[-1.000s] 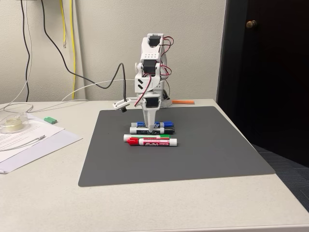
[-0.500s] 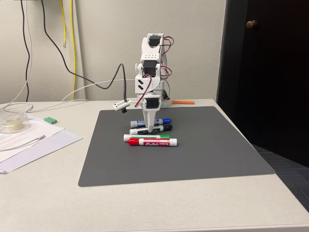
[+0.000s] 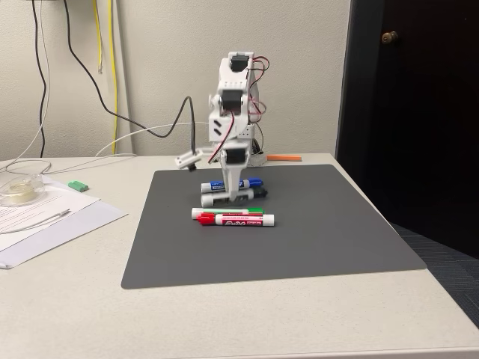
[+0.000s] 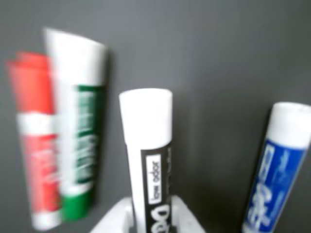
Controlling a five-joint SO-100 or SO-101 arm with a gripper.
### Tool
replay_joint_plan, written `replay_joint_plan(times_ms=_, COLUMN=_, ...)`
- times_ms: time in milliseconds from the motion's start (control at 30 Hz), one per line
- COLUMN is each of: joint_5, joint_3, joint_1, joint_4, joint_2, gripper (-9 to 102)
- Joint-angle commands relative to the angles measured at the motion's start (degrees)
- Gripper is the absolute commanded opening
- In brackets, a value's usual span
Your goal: Pick up the black marker.
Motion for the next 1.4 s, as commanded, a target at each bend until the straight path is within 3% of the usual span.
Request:
replay_joint_plan(times_ms=0, joint_5=2.9, joint_3=-20.1, joint_1=-0.9, joint_4=13.4, joint_2=-1.3, gripper=0)
replay_joint_plan(times_ms=100, joint_5=6.8, joint_3=-52.6, joint_1=-0.9, joint_4=31.0, joint_2=-13.4, gripper=0)
replay_joint_plan(times_ms=200, joint_5=11.7, joint_3=-55.4, joint_1=-1.5, joint_4=30.7, joint_2=-9.9, gripper=0)
replay_joint_plan(times_ms=600, joint_5=10.1, joint_3=-52.4, joint_1=-0.5, joint_4=30.8, joint_2=2.9, gripper=0)
replay_joint_plan(times_ms=900, joint_5=10.0, joint_3=-35.6, joint_1=-1.5, joint_4=27.7, joint_2=18.5, gripper=0)
replay_joint_plan(times_ms=1367, joint_5=8.7, joint_3=-31.6, joint_1=-1.9, joint_4=23.7, joint_2=20.6, gripper=0)
